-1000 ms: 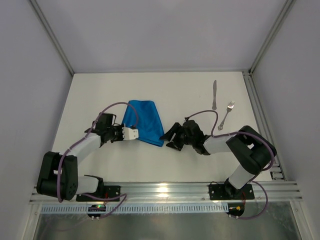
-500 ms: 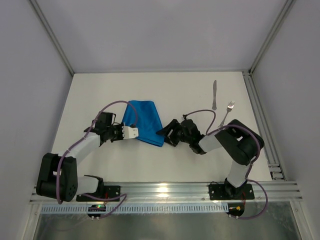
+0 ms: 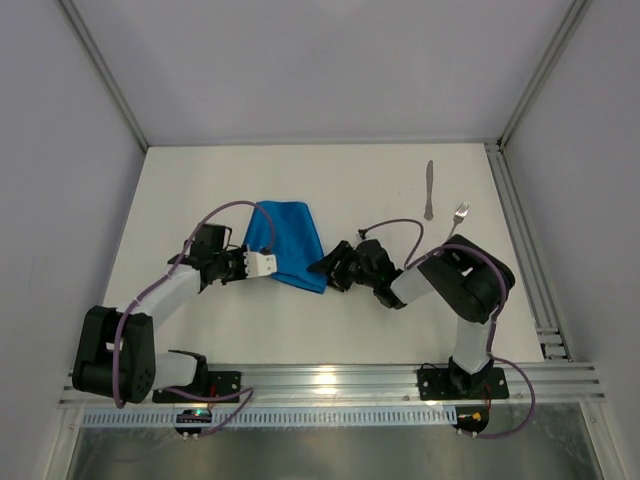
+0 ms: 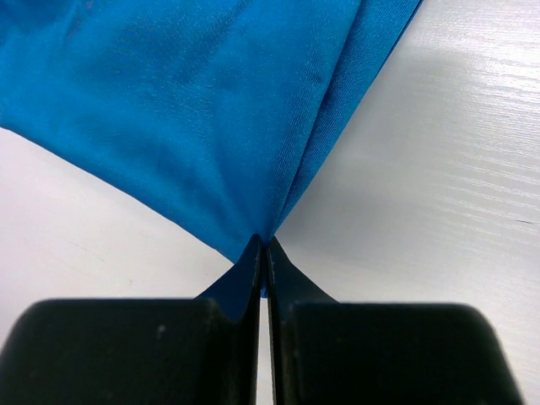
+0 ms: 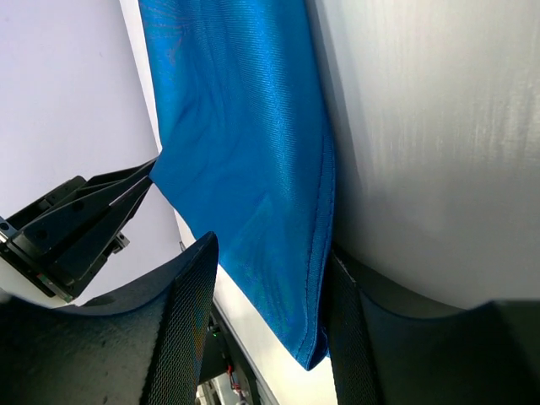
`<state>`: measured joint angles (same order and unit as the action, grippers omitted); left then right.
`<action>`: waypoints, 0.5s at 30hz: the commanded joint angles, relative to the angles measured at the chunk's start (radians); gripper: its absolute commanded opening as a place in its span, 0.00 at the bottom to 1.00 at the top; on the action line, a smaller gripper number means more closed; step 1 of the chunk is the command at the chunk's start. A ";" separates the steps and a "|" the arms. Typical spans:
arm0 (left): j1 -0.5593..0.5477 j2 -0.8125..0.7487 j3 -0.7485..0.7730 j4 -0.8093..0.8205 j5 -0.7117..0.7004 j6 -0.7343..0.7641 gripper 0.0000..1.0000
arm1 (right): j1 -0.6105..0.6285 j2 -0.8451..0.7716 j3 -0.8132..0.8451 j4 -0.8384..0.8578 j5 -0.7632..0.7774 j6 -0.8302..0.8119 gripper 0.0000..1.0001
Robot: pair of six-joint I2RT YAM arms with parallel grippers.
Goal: Fold the napkin into a case and place the utensils inside
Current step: Pick up the lower triangle-folded napkin from the center of the board.
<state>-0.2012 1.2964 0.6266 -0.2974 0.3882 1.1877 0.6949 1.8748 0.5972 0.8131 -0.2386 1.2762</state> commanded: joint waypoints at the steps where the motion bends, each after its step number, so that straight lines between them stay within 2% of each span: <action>1: -0.001 -0.014 0.004 0.009 -0.003 -0.007 0.00 | 0.012 0.023 -0.014 -0.140 0.015 -0.072 0.55; 8: 0.002 -0.031 0.048 -0.020 0.005 -0.057 0.00 | 0.005 -0.057 0.007 -0.244 -0.013 -0.221 0.54; 12: 0.002 -0.036 0.082 -0.072 -0.018 -0.063 0.00 | -0.009 -0.136 0.007 -0.349 -0.074 -0.302 0.64; 13: 0.002 -0.034 0.096 -0.083 -0.026 -0.063 0.00 | -0.008 -0.167 0.007 -0.450 -0.055 -0.386 0.67; 15: 0.002 -0.034 0.111 -0.109 -0.034 -0.060 0.00 | -0.008 -0.288 0.004 -0.549 -0.010 -0.480 0.70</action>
<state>-0.2008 1.2907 0.6846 -0.3580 0.3630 1.1442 0.6914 1.7061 0.6125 0.5240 -0.2939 1.0023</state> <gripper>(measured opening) 0.006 0.685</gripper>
